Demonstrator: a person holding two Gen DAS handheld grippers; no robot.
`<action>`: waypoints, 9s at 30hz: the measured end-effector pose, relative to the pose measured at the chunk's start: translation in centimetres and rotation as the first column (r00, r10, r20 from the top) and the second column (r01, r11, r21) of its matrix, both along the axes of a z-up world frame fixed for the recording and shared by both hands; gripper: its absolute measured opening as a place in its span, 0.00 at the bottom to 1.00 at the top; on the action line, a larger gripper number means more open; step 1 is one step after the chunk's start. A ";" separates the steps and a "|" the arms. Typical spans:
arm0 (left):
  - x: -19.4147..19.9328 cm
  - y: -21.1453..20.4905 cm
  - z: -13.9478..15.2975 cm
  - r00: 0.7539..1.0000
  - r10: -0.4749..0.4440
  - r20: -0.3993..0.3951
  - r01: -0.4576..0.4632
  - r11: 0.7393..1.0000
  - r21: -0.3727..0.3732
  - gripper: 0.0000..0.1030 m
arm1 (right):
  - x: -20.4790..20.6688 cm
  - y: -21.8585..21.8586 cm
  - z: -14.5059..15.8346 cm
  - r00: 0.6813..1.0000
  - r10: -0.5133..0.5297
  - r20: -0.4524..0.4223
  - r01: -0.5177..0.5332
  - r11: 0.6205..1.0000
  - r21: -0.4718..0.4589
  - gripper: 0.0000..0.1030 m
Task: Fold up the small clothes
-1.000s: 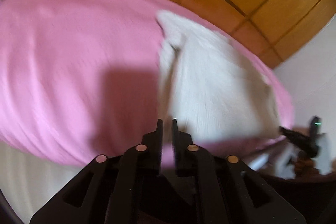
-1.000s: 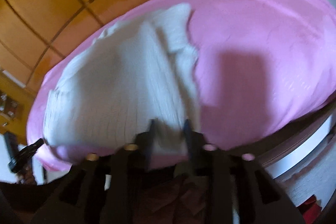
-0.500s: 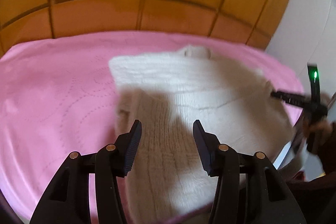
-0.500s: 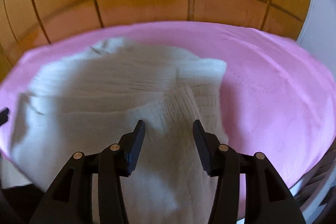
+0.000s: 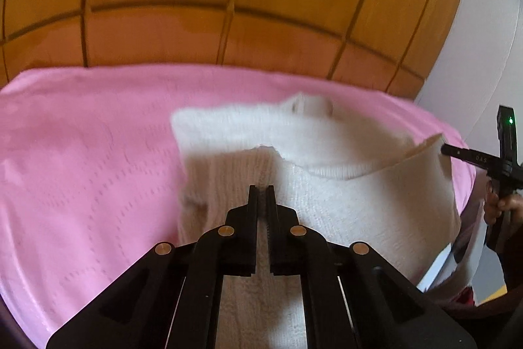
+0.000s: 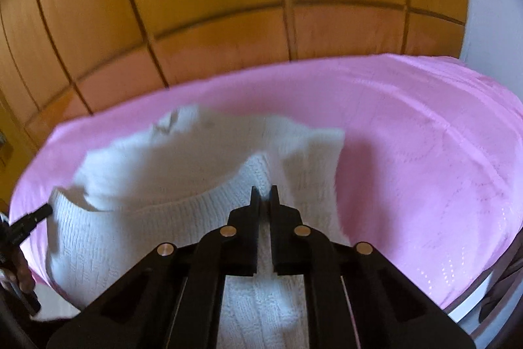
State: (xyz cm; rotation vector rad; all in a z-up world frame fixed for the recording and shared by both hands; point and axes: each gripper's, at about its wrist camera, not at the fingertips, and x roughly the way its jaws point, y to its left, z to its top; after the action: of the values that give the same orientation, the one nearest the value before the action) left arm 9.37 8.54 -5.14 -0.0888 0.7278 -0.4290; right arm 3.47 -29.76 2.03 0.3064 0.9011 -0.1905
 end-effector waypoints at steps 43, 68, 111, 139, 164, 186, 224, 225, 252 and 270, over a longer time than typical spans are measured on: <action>1.5 2.0 1.3 1.000 0.002 0.018 -0.002 1.000 0.004 0.04 | -0.5 -0.7 0.7 1.000 0.027 -0.004 -0.027 1.000 0.001 0.05; 16.5 -0.5 0.8 0.968 0.234 -0.093 -0.225 0.970 0.094 0.32 | 12.5 -6.8 -5.8 0.973 -0.218 -0.070 0.216 0.976 -0.040 0.55; 9.9 -4.2 1.4 0.991 0.123 -0.053 -0.120 0.992 0.043 0.49 | 12.4 6.6 -3.5 0.992 0.125 -0.004 -0.125 0.992 0.009 0.65; -1.2 -6.5 -1.5 0.997 0.083 -0.004 -0.081 0.984 0.159 0.60 | -3.4 2.1 -7.5 0.988 -0.076 -0.134 0.086 0.994 0.071 0.82; -0.6 1.6 -1.5 0.947 0.318 -0.045 -0.309 0.941 0.139 0.60 | -1.8 3.5 -8.1 0.984 -0.070 -0.161 0.066 0.997 -0.030 0.92; 8.7 5.5 -2.4 0.935 0.223 -0.277 -0.262 0.959 -0.111 0.33 | -2.0 3.7 -8.3 0.987 -0.074 -0.143 0.070 0.997 -0.032 0.94; 1.0 -3.0 -0.3 0.970 0.245 0.001 -0.240 0.951 0.193 0.52 | -0.6 -9.0 -8.2 0.973 -0.215 -0.084 0.231 0.913 0.337 0.94; 1.0 -3.1 -0.4 0.970 0.244 -0.002 -0.239 0.951 0.196 0.52 | -0.7 -8.9 -8.2 0.977 -0.200 -0.081 0.215 0.913 0.346 0.91; 2.8 -1.1 -3.8 0.973 0.166 -0.163 -0.154 0.984 0.086 0.52 | 3.7 -2.3 -0.9 0.999 0.047 0.004 -0.045 0.934 0.354 0.21; 2.0 3.2 -2.1 0.965 0.039 -0.259 -0.124 0.939 -0.321 0.52 | 10.0 18.4 -1.4 0.898 0.440 0.001 -0.428 0.873 0.233 0.15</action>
State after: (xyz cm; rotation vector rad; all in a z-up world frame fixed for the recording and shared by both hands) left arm 11.34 11.77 -7.22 -0.5008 0.8897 -0.4630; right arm 13.52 -11.32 0.66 0.3034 1.0234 0.3281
